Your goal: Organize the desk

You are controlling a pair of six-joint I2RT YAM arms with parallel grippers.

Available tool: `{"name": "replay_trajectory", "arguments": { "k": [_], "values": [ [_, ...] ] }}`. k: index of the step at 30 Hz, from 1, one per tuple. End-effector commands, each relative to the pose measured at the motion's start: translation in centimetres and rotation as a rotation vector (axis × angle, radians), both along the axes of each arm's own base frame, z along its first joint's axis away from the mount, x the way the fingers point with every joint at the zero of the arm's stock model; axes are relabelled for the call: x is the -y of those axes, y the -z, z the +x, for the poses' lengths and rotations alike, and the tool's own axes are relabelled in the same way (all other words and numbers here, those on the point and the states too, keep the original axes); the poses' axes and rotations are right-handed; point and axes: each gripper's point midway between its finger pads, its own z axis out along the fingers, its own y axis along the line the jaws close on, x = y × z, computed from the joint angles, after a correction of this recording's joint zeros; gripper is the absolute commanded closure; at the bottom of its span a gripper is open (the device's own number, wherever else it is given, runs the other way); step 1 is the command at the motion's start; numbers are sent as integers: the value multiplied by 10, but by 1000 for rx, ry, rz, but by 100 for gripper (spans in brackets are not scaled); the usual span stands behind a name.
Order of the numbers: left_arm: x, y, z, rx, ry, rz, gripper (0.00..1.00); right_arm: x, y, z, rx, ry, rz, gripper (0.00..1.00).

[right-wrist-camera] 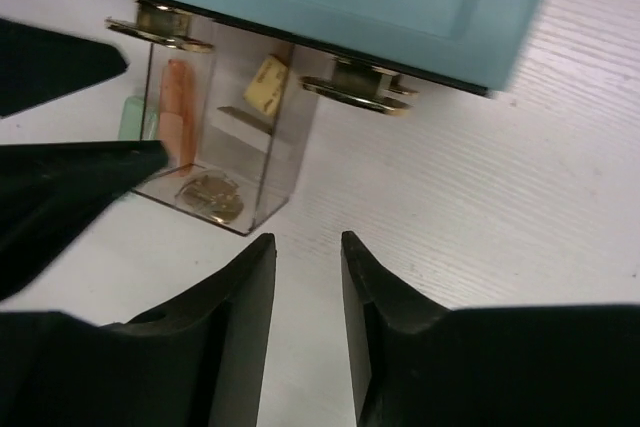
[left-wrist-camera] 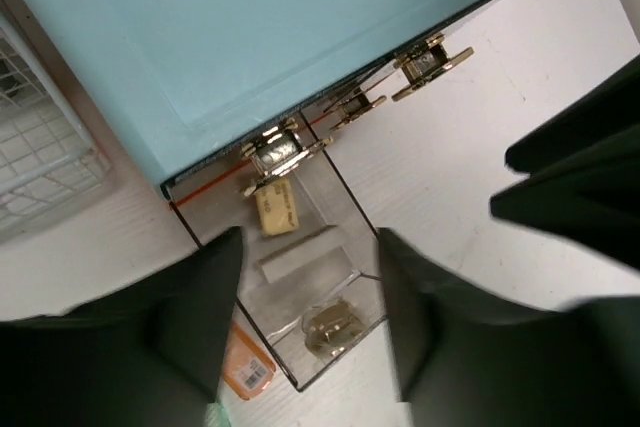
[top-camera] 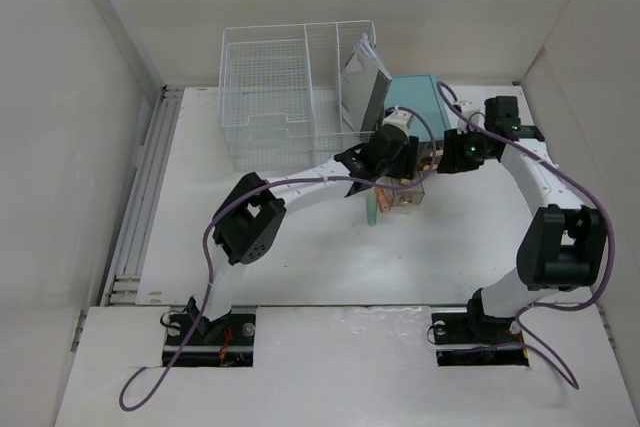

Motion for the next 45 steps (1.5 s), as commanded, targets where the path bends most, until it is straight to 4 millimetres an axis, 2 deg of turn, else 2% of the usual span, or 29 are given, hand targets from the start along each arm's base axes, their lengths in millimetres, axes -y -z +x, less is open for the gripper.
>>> {"name": "replay_trajectory", "arguments": {
  "k": [1, 2, 3, 4, 5, 6, 8, 9, 10, 12, 13, 15, 18, 22, 26, 27, 30, 32, 33, 34, 37, 40, 41, 43, 44, 45],
  "values": [
    [4, -69, -17, 103, 32, -92, 54, 5, -8, -4, 22, -41, 131, 62],
    [1, -70, -20, 102, 32, -91, 63, 2, -7, -4, 11, -52, 186, 63],
    [1, -61, -31, 88, 49, -73, 71, 8, -2, -8, -15, -32, 216, 66],
    [3, -68, -42, 96, 66, -86, 84, 10, -1, -8, -15, -35, 234, 70],
    [3, -66, -48, 95, 75, -85, 89, 11, 7, -10, -43, -28, 254, 74],
    [-2, -52, -56, 84, 74, -60, 92, 13, 11, -12, -62, -11, 289, 76],
    [-3, -51, -69, 87, 94, -67, 92, 12, 19, -14, -94, -9, 331, 77],
    [-2, -46, -79, 80, 109, -57, 92, 5, 23, -15, -117, -27, 386, 77],
    [-8, -31, -80, 68, 102, -32, 92, 2, 27, -17, -136, -31, 409, 77],
    [-5, -31, -96, 75, 129, -44, 85, 0, 35, -17, -162, -18, 455, 69],
    [-8, -19, -99, 61, 137, -30, 84, -3, 33, -13, -148, -29, 485, 66],
    [-5, -18, -105, 60, 155, -36, 82, -8, 39, -14, -172, -19, 532, 59],
    [-4, 1, -107, 42, 165, -17, 80, -13, 36, -5, -160, -15, 596, 52],
    [-1, 21, -105, 28, 165, 5, 76, -10, 44, 5, -162, 47, 636, 42],
    [2, 37, -97, -3, 162, 16, 75, -5, 46, 18, -145, 104, 655, 41],
    [7, 32, -95, 5, 162, 5, 75, -2, 50, 21, -131, 119, 641, 40],
    [11, 41, -92, -5, 162, 19, 74, 0, 59, 24, -151, 151, 635, 40],
    [11, 46, -92, -10, 162, 26, 67, 7, 64, 30, -151, 188, 629, 40],
    [11, 46, -92, -10, 162, 27, 58, 7, 67, 32, -153, 195, 634, 40],
    [9, 51, -88, -15, 153, 34, 56, 14, 66, 38, -125, 211, 626, 40],
    [5, 57, -81, -23, 130, 40, 45, 14, 77, 39, -159, 227, 636, 40],
    [5, 61, -74, -23, 119, 39, 42, 16, 78, 47, -153, 242, 648, 40],
    [7, 56, -72, -18, 107, 27, 42, 17, 76, 52, -130, 239, 647, 40],
    [7, 62, -66, -23, 97, 33, 42, 17, 74, 55, -126, 251, 658, 40],
    [6, 56, -57, -14, 79, 28, 42, 17, 74, 55, -126, 251, 658, 40],
    [6, 62, -58, -25, 74, 31, 42, 18, 71, 59, -108, 254, 662, 40]
  ]
}}
